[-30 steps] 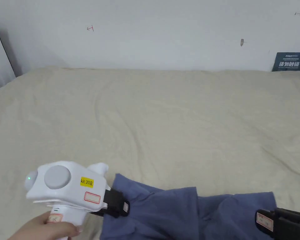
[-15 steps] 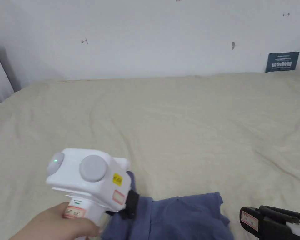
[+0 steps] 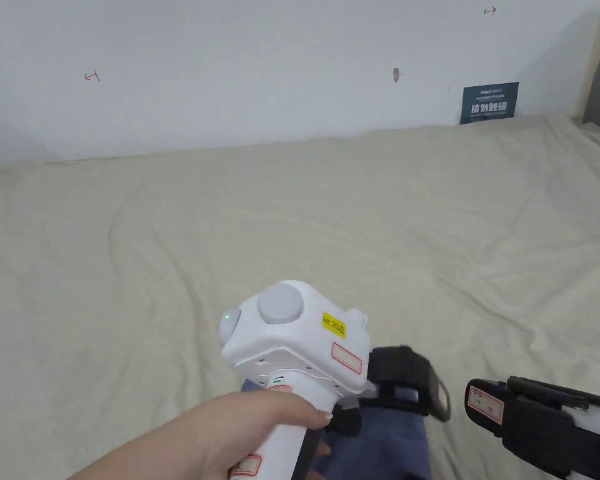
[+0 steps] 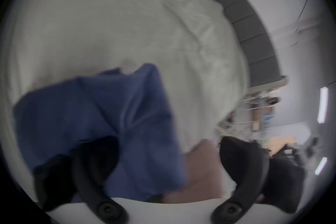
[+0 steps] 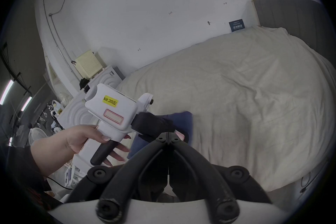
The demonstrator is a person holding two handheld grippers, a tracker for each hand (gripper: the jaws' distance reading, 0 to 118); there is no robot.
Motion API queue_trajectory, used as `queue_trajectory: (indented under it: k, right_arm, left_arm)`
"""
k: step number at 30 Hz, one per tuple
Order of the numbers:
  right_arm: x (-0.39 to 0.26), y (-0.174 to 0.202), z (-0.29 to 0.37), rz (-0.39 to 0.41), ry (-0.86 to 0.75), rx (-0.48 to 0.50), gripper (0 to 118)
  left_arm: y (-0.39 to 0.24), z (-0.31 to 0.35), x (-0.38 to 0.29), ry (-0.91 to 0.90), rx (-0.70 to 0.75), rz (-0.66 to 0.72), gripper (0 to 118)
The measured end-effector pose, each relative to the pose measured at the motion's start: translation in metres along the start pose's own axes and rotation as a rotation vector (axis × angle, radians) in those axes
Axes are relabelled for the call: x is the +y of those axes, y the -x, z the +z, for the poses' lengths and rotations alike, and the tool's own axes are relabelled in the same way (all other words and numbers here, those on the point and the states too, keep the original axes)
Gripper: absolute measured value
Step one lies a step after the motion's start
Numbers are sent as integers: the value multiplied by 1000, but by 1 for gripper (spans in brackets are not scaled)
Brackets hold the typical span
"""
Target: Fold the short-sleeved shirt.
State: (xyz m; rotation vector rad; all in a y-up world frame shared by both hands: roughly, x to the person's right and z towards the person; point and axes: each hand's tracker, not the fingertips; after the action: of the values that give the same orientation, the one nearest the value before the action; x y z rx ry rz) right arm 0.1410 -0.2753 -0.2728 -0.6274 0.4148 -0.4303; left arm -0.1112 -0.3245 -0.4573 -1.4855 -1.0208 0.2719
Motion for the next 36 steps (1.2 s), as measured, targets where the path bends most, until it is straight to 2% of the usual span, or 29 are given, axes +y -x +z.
queue_trajectory:
  k: [1, 3, 5, 9, 10, 11, 12, 13, 14, 15, 18, 20, 21, 22, 26, 30, 31, 32, 34, 36]
  right_arm:
    - [0, -3, -1, -15, -4, 23, 0]
    - [-1, -7, -2, -26, -9, 34, 0]
    - [-2, -10, -2, -28, -18, 40, 0]
    - [-2, -15, 0, -28, -51, 35, 0]
    - [-1, -16, 0, -33, -56, 30, 0]
    - [-1, -17, 0, -38, -60, 27, 0]
    - [-1, -18, 1, -45, -64, 23, 0]
    - [-1, -19, 1, -50, -66, 18, 0]
    - [-1, -20, 2, -56, -68, 14, 0]
    - [-2, -22, 4, -60, -68, 12, 0]
    - [-3, -25, 7, -64, -59, 0, 0]
    - [-4, -26, 9, -60, -55, -10, 0]
    - [-4, -26, 9, -59, -53, -17, 0]
    - [-4, -27, 10, -59, -51, -26, 0]
    - [-3, -29, 14, -70, -58, -36, 0]
    - [1, -28, 19, -102, -76, -4, 0]
    - [3, -29, 20, -113, -83, 13, 0]
    - [4, -29, 22, -121, -90, 30, 0]
    - [8, -27, 26, -131, -115, 75, 0]
    - [12, -19, 30, -93, -146, 109, 0]
  left_arm:
    - [-4, 9, -6, -39, -85, -12, 118]
    - [-13, 25, -13, -81, -125, -77, 118]
    - [-23, 42, -24, -142, -37, -132, 118]
    - [-27, 51, -37, -178, 235, -193, 115]
    - [-26, 46, -37, -146, 286, -213, 103]
    - [-24, 41, -39, -130, 307, -229, 103]
    - [-22, 34, -39, -148, 315, -229, 95]
    - [-22, 27, -39, -180, 318, -233, 72]
    - [-20, 17, -35, -202, 330, -231, 8]
    - [-15, 8, -34, -207, 351, -222, 0]
    - [-4, -27, -19, -132, 220, -203, 0]
    - [-9, -54, -5, -93, 283, -228, 0]
    - [-8, -68, 2, -62, 376, -250, 0]
    - [-4, -79, 6, -26, 407, -241, 0]
    - [-6, -83, 14, -69, 304, -135, 0]
    - [-3, -57, -10, -165, -141, -21, 0]
    - [-7, -45, -23, -239, -192, -32, 0]
    - [-14, -31, -31, -315, -177, -65, 0]
    - [-25, 5, -62, -519, -48, -151, 0]
    - [-38, 39, -92, -712, 93, -220, 0]
